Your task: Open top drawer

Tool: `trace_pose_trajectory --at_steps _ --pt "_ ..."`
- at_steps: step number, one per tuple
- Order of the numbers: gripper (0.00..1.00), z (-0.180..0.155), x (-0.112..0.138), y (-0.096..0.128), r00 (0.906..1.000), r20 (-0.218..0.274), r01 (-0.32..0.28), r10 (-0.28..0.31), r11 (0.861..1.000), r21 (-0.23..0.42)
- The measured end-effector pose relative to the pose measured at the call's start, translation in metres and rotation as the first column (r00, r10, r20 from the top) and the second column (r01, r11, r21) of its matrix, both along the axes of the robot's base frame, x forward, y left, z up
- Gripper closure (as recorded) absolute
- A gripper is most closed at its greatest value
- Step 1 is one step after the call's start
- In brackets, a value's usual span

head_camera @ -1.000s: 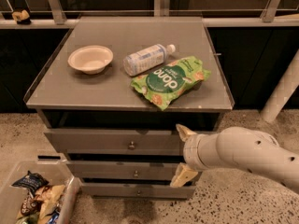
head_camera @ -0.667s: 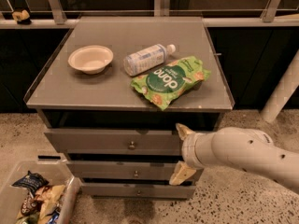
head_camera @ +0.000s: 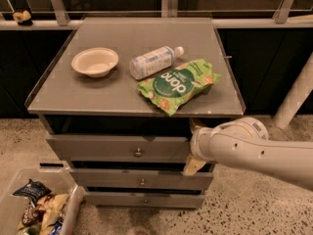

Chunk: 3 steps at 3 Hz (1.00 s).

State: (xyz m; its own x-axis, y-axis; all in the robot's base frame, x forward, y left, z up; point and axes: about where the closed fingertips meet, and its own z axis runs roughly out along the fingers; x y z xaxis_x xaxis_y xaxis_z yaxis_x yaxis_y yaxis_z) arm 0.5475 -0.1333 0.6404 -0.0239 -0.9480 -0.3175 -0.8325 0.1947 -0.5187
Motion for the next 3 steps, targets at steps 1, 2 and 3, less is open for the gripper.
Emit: trace_pose_trajectory --at_steps 1,2,3 --pt "0.0 -0.0095 0.002 -0.0116 0.9996 0.004 0.026 -0.026 1.0 -0.011" --pt "0.0 -0.0087 0.0026 -0.0135 0.9994 0.006 0.034 -0.034 0.999 -0.01" --pt "0.18 -0.0087 0.0026 -0.0135 0.9994 0.006 0.034 -0.034 0.999 -0.01"
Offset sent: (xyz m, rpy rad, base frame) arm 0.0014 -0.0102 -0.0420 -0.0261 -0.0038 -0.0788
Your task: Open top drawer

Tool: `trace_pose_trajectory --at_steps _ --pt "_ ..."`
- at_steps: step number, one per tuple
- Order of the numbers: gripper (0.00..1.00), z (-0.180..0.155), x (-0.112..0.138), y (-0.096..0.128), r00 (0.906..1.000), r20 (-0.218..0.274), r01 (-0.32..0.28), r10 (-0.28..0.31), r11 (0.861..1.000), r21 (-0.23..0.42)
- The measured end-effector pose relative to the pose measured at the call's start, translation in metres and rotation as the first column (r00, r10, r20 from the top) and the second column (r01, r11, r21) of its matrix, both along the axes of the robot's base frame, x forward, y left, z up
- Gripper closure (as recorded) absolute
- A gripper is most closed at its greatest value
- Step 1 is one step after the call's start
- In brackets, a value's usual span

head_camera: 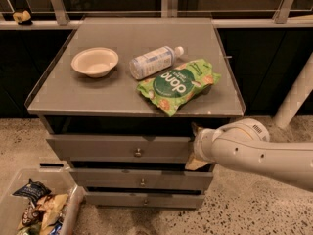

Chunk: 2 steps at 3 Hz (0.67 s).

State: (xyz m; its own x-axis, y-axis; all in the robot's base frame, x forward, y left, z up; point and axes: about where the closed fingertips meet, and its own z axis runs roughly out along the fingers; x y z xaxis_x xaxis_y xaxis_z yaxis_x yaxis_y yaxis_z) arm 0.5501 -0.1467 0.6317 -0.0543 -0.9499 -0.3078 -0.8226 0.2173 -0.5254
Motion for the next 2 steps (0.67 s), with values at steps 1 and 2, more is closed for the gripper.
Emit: trace_pose_trajectory --at_steps 1,2 --pt "0.41 0.0 0.0 0.0 1.0 0.0 0.0 0.0 1.0 0.0" --pt "0.64 0.0 0.0 0.0 1.0 0.0 0.0 0.0 1.0 0.0"
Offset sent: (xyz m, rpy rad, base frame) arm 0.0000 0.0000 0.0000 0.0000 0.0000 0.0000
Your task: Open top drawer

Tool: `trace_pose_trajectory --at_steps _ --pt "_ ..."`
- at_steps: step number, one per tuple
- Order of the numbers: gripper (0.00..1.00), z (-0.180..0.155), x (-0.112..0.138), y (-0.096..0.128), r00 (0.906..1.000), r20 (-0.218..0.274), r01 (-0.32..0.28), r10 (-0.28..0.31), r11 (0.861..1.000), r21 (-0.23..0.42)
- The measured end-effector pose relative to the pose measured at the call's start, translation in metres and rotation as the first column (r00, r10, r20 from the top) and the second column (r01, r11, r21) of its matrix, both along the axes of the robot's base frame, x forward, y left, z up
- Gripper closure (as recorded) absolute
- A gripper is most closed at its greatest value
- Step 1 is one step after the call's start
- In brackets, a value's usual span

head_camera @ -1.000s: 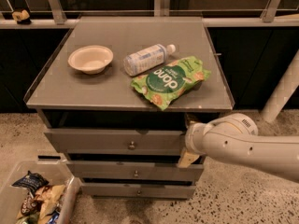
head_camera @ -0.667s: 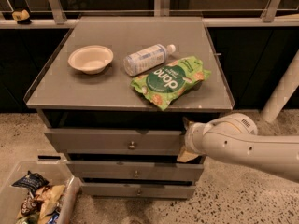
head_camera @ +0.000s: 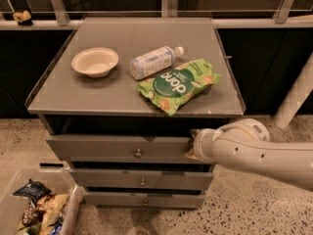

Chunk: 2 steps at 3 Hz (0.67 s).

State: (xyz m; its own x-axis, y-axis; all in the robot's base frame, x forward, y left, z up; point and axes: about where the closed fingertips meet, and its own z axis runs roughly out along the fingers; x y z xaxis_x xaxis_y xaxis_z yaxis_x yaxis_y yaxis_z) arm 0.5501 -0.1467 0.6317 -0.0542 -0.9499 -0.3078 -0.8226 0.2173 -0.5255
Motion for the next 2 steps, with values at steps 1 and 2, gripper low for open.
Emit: trace_pose_trajectory --at_steps 1,2 --pt "0.87 0.0 0.0 0.0 1.0 0.0 0.0 0.0 1.0 0.0" --pt "1.0 0.0 0.0 0.0 1.0 0.0 0.0 0.0 1.0 0.0"
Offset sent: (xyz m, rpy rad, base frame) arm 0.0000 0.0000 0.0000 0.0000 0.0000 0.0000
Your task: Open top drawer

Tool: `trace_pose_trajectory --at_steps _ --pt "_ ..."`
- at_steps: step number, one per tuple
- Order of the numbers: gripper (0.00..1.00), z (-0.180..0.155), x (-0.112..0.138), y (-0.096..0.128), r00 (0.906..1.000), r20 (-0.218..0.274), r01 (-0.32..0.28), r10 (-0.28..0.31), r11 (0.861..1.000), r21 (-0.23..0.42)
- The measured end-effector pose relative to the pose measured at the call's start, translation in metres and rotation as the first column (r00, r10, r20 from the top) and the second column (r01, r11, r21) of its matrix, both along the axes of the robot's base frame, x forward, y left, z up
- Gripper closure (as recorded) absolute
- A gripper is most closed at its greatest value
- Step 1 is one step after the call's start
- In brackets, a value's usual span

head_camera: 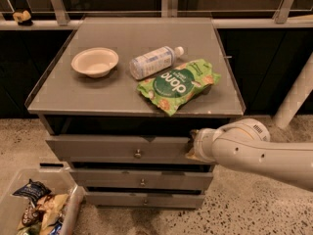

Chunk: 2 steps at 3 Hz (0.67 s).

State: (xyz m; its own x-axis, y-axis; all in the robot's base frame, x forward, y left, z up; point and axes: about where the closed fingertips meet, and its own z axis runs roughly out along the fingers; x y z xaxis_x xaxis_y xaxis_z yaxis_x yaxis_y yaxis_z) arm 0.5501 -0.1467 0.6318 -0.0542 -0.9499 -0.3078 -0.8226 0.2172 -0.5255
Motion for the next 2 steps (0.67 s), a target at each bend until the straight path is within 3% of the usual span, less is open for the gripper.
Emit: trace_pose_trajectory --at_steps 2 --pt "1.0 0.0194 -0.0105 -0.0018 0.9986 0.051 -0.014 0.014 1.0 -0.015"
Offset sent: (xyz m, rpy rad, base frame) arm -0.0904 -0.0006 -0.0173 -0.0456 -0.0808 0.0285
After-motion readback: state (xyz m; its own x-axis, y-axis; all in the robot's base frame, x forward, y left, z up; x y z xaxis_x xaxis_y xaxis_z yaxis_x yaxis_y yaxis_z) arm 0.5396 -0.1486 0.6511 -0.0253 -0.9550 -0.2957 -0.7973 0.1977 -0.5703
